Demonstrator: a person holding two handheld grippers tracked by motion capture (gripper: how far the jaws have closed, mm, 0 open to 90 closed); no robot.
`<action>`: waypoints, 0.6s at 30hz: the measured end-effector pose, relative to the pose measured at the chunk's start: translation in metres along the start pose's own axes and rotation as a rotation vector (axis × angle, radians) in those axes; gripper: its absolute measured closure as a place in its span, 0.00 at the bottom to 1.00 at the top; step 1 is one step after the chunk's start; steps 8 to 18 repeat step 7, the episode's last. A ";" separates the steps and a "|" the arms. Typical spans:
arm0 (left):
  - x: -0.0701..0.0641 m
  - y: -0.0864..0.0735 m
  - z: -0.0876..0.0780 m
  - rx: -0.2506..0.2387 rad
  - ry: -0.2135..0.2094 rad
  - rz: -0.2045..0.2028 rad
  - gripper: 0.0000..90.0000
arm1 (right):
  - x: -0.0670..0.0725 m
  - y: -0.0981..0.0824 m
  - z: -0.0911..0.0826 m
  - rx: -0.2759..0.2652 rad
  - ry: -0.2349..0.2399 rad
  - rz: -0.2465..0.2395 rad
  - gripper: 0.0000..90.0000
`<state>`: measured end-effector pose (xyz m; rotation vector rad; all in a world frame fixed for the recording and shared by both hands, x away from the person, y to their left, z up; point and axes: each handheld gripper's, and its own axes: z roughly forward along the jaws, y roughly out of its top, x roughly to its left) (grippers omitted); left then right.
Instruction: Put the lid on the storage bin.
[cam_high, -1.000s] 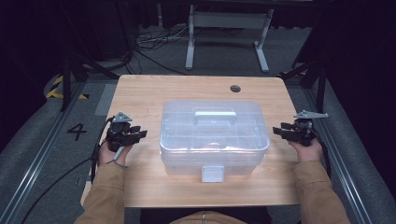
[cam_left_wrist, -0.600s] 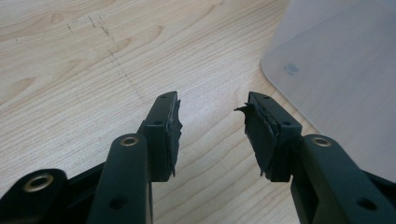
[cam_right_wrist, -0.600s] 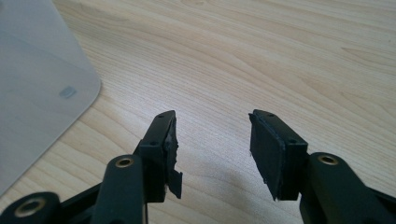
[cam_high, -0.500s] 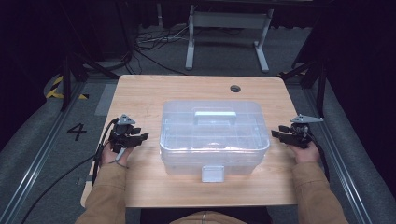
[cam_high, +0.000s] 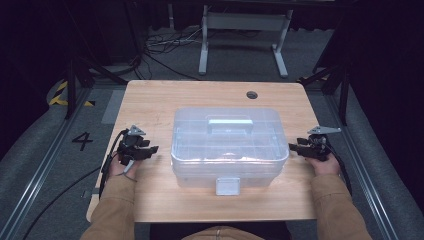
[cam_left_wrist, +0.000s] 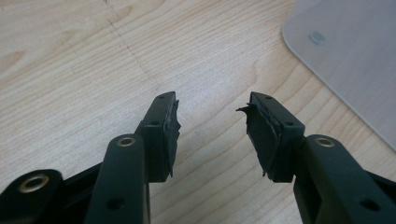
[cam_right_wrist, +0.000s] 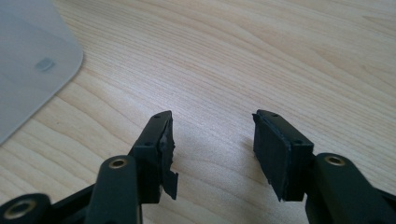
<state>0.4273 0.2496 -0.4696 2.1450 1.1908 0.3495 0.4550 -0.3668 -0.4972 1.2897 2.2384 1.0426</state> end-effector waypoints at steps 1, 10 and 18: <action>0.000 0.000 0.000 0.013 -0.007 -0.014 0.58 | -0.001 -0.001 0.001 0.003 -0.002 0.002 0.53; -0.002 -0.001 0.002 0.035 0.019 0.010 0.57 | -0.002 -0.001 0.001 -0.010 -0.002 0.003 0.52; -0.002 -0.001 0.002 0.035 0.019 0.010 0.57 | -0.002 -0.001 0.001 -0.010 -0.002 0.003 0.52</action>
